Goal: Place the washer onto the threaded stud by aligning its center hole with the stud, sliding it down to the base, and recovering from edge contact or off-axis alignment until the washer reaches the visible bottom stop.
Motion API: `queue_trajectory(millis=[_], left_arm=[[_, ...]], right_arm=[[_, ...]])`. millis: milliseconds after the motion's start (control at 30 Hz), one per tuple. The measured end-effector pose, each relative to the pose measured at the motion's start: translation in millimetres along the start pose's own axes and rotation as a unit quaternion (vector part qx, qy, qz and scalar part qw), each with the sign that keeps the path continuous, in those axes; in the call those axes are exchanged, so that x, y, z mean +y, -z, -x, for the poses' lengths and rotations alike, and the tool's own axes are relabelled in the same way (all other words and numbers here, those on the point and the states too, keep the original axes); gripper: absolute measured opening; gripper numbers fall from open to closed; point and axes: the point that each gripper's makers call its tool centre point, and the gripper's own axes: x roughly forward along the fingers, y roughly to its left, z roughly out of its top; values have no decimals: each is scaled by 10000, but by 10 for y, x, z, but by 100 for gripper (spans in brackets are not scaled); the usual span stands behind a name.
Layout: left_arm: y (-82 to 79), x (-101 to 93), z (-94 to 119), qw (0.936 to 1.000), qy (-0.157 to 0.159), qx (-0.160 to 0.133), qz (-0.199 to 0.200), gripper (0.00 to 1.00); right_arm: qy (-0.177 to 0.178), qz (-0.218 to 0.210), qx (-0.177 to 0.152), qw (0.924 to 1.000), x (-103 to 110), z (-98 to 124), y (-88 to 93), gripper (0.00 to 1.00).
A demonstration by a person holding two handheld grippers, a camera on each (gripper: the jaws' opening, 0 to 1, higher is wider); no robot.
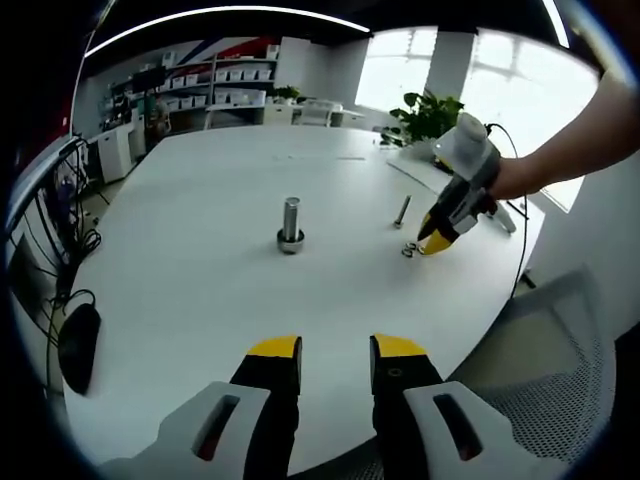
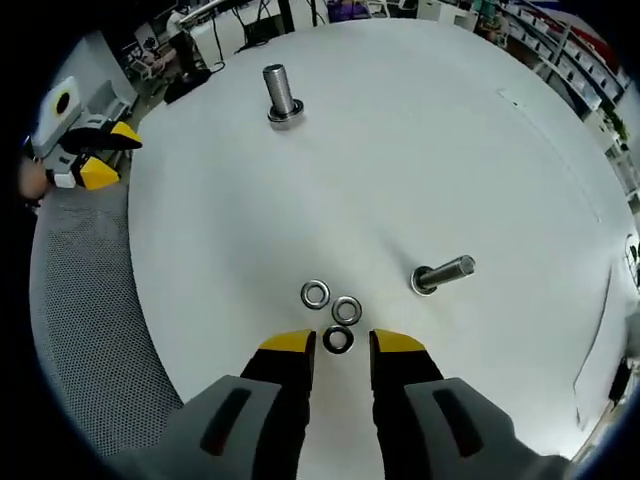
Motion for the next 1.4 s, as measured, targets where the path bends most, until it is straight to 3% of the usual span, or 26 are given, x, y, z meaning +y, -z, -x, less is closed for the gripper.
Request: queue_trajectory(millis=[200,333,467,733,833,1033,1200,1400], left_arm=[[1,-5,0,10000,0,13,-8,25],[6,2,-7,10000,-5,15,-10,25],[7,-2,-5,10000,-1,19,-11,25],[7,-1,-8,10000,2,24,-16,25],[7,-1,-5,10000,1,29,-15,25],[4,-4,-3,10000,4,19,-8,25],[11,-5,-10,10000,13,33,-15,25],[14,1,-16,10000,5,38,-6,25]], right_arm=[[-13,-42,-33,10000,-35,-1,5,22],[109,523,49,9986,-47,-3,18,21],[87,415,26,9991,-37,-6,20,21],[4,723,292,9970,-14,-20,11,19],[-84,1250,534,9907,3,-18,31,19],[-158,1424,654,9875,2,-22,40,19],[-278,1964,901,9760,9,-25,54,19],[-245,1987,1062,9740,-16,-38,45,17]])
